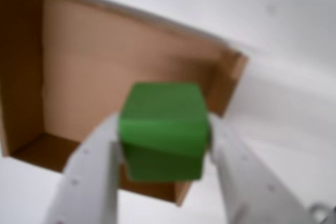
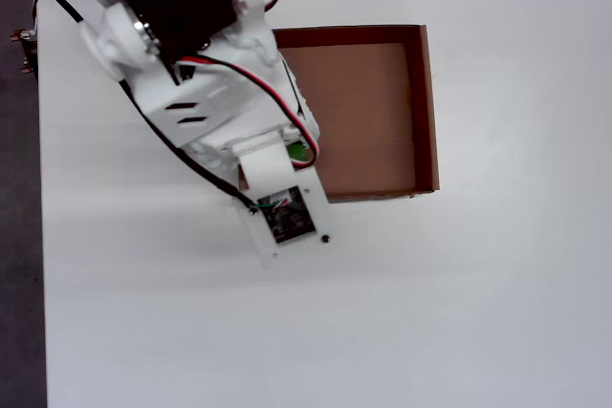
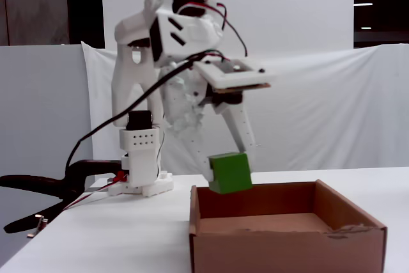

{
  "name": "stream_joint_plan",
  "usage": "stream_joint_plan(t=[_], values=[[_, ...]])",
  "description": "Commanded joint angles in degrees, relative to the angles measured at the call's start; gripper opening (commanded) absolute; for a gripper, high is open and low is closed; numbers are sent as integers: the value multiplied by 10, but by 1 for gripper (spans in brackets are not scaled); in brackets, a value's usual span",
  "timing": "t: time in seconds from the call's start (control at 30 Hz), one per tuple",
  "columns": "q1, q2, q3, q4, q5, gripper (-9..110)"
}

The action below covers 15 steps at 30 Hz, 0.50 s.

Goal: Grasp a green cube and put it in a box.

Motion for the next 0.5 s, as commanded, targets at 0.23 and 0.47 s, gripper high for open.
stream_joint_plan(t=[0.23,0.47], values=[[-68,52,97,-55,21,15],[-80,53,149,-83,23,15]])
